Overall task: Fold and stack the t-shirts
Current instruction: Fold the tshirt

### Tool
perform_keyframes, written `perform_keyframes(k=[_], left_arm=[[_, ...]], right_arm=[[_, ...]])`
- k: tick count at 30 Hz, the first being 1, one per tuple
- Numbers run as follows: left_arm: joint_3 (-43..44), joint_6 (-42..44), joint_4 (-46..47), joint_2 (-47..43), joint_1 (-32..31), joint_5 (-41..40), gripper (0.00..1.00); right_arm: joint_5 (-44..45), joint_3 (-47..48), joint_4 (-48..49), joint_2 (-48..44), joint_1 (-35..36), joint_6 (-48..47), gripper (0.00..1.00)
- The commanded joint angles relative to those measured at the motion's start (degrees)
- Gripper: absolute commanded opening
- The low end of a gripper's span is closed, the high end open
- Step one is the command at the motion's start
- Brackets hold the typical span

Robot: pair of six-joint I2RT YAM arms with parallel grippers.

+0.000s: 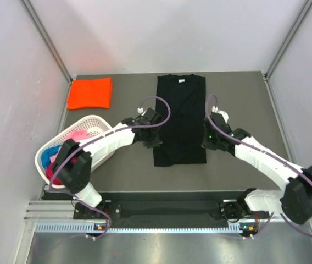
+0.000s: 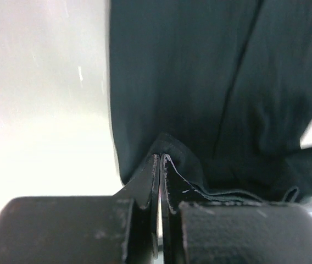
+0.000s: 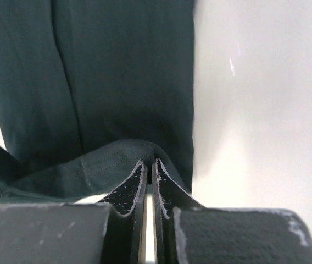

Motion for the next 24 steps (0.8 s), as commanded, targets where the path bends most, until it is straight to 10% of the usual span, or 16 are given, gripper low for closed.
perform_keyframes(k=[1, 24], left_arm=[[6.3, 6.1, -1.1, 5.6, 3.2, -0.1, 0.00], [38.6, 16.5, -5.8, 29.6, 15.0, 1.3, 0.00]], right_arm=[[-2.1, 5.6, 7.5, 6.2, -2.9, -7.3, 0.00], [-10.1, 29.7, 7.8, 31.9, -14.1, -15.1, 0.00]])
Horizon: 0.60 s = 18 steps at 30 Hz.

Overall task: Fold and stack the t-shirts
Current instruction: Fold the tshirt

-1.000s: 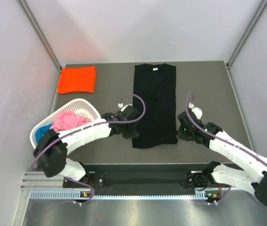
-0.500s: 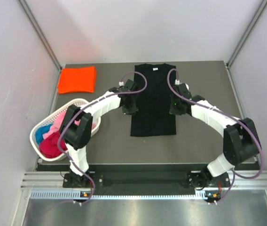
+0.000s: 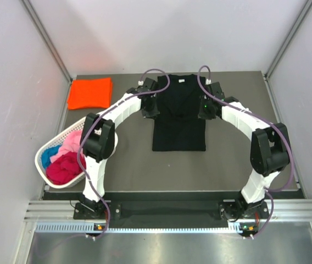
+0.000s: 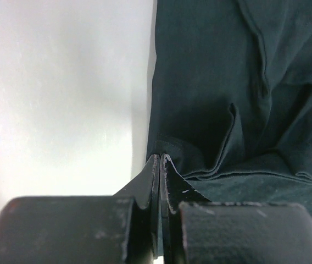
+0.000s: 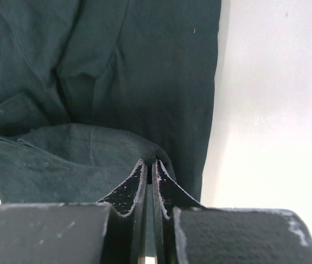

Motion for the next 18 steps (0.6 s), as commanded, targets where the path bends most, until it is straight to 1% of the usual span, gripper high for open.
perform_keyframes(k=[1, 9, 10, 13, 14, 18], left_arm=[[4.7, 1.9, 0.3, 2.2, 1.3, 1.5, 0.00], [11.6, 4.2, 1.2, 6.8, 2.2, 3.1, 0.00], [12.0, 4.4, 1.6, 7.3, 2.3, 4.9, 0.00], [12.7, 4.7, 2.8, 8.1, 2.4, 4.7, 0.00], [13.3, 4.4, 2.5, 8.4, 2.5, 4.3, 0.00], [16.1, 4.4, 2.3, 10.4, 2.8, 5.5, 0.00]], right_arm=[[-1.2, 4.3, 1.1, 1.5, -1.6, -1.1, 0.00], [-3.2, 6.0, 3.8, 5.3, -4.1, -1.2, 0.00], [-3.2, 6.5, 4.0, 5.5, -4.3, -1.3, 0.00], [-3.3, 7.5, 4.4, 6.7, -5.0, -1.1, 0.00], [-4.9, 7.6, 4.7, 7.4, -5.2, -1.0, 0.00], [-5.0, 8.5, 4.6, 8.7, -6.0, -0.3, 0.00]])
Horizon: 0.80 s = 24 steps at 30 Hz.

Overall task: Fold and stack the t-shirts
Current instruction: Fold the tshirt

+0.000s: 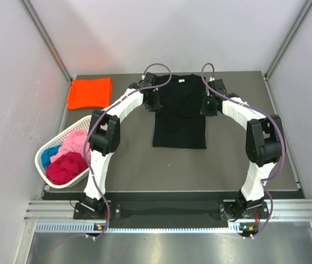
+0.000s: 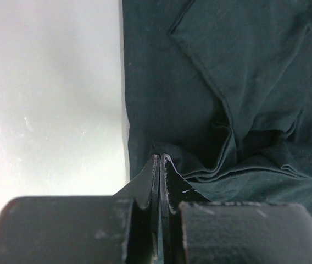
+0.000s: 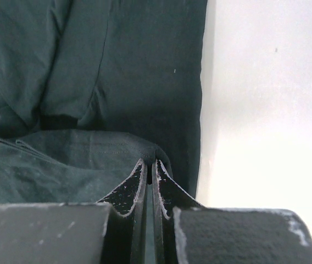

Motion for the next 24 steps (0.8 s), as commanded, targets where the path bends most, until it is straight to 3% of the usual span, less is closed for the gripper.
perform_keyframes(k=[1, 16, 20, 21, 22, 24], left_arm=[[3.6, 0.9, 2.3, 0.8, 0.7, 0.9, 0.00], [11.6, 0.4, -0.6, 7.0, 2.2, -3.1, 0.00], [14.1, 0.8, -1.4, 7.8, 2.5, -2.6, 0.01], [15.0, 0.9, -2.1, 7.9, 2.9, -3.1, 0.07], [16.1, 1.1, -3.0, 7.7, 3.0, -4.3, 0.22], [16.9, 1.6, -4.2, 5.2, 3.1, -5.9, 0.32]], right_arm=[[-0.5, 3.1, 2.7, 0.6, -1.2, 0.2, 0.00], [-0.9, 7.5, 3.3, 6.5, -2.4, 0.6, 0.00], [-0.9, 10.0, 2.8, 7.9, -2.9, 0.6, 0.06], [-1.1, 10.7, 2.2, 8.0, -3.2, 0.5, 0.16], [-1.2, 11.9, 1.4, 7.6, -3.2, 0.2, 0.21], [-1.2, 13.0, 0.0, 6.6, -3.4, 0.1, 0.35]])
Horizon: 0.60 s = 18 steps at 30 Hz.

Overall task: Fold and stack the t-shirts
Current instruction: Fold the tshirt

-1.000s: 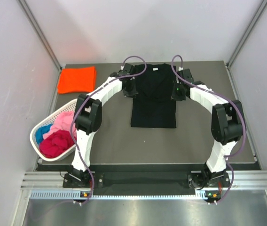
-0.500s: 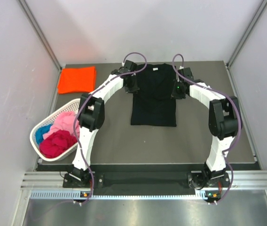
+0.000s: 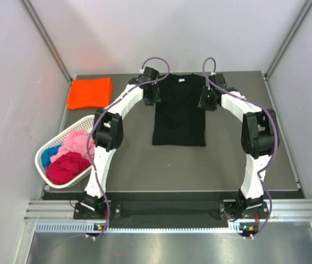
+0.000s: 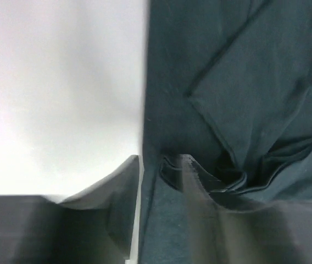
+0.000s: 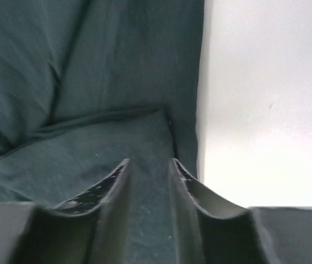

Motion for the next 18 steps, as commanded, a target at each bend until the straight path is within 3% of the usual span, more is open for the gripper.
perform_keyframes(k=[1, 4, 5, 12, 18], left_arm=[[3.4, 1.7, -1.9, -4.5, 1.3, -4.9, 0.46], [-2.8, 2.8, -1.4, -11.1, 0.9, -5.1, 0.46], [-8.5, 2.7, -1.0, -13.1, 0.7, -4.6, 0.45], [-38.3, 1.0, 7.2, -32.6, -3.0, 7.8, 0.43], [-51.1, -0.1, 12.7, -35.1, -2.9, 12.4, 0.43]], right_arm=[[-0.3, 4.4, -1.9, -3.3, -1.3, -0.9, 0.39], [-2.6, 0.6, -4.2, -8.4, -1.3, -1.0, 0.47], [-5.1, -1.0, -4.7, -9.8, -1.2, -1.3, 0.48], [-13.0, -22.0, -4.4, -22.0, -1.3, -2.9, 0.46], [-15.3, -29.2, -1.8, -25.3, -1.3, -4.4, 0.46]])
